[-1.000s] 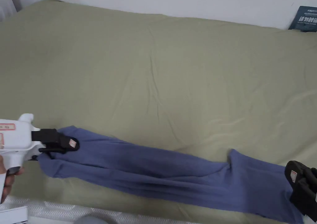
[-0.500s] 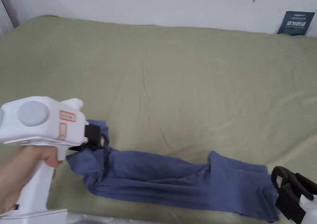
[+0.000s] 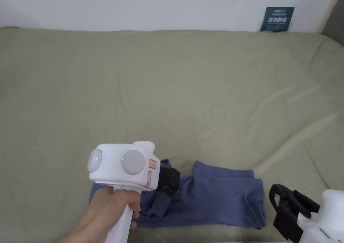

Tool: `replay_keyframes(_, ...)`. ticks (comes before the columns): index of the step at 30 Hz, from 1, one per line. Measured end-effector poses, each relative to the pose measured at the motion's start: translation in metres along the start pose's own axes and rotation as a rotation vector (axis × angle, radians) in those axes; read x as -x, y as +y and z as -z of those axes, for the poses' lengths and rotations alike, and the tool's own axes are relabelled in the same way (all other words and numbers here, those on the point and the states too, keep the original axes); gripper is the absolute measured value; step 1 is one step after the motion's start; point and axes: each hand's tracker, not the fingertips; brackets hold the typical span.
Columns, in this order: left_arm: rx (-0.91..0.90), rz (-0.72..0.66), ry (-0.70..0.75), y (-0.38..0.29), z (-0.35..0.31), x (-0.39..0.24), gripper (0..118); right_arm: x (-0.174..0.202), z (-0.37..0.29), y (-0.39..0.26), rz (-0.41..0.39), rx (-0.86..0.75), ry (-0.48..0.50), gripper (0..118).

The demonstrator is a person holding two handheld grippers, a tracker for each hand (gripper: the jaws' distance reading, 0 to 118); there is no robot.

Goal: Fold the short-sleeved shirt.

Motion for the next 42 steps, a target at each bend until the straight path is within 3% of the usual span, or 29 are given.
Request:
replay_keyframes(8,-0.156,0.010,-0.084,-0.002,-0.091,0.052,106,0.006,0.007,0.001,-0.007,0.017,0.015,1)
replay_keyframes(9,-0.199,-0.017,-0.105,-0.005,-0.099,0.065,91,0.008,0.009,0.001,-0.010,0.020,0.020,1)
replay_keyframes(10,-0.227,-0.038,-0.134,-0.006,-0.103,0.075,62,0.009,0.011,0.001,-0.011,0.022,0.026,1)
replay_keyframes(11,-0.199,-0.051,-0.169,-0.006,-0.100,0.087,15,0.011,0.013,0.001,-0.012,0.026,0.032,1)
replay_keyframes(12,-0.197,-0.110,-0.204,-0.010,-0.095,0.098,0,0.013,0.014,0.000,-0.012,0.028,0.036,1)
replay_keyframes(16,-0.097,-0.263,-0.358,-0.013,-0.056,0.109,0,0.019,0.019,-0.003,-0.009,0.044,0.044,1)
replay_keyframes(24,0.028,-0.325,-0.588,-0.005,0.037,0.080,0,0.014,0.018,-0.004,-0.007,0.072,0.019,1)
replay_keyframes(26,0.048,-0.295,-0.523,-0.009,0.049,0.068,0,0.011,0.018,-0.005,0.001,0.078,0.010,1)
replay_keyframes(33,0.025,-0.325,-0.519,-0.014,0.038,0.071,0,0.010,0.023,-0.008,0.012,0.097,0.013,1)
replay_keyframes(38,-0.096,-0.203,-0.415,-0.013,-0.035,0.083,0,0.019,0.026,-0.006,0.008,0.093,0.042,1)
replay_keyframes(42,-0.201,-0.242,-0.341,-0.029,-0.092,0.133,0,0.030,0.027,-0.003,-0.016,0.087,0.073,1)
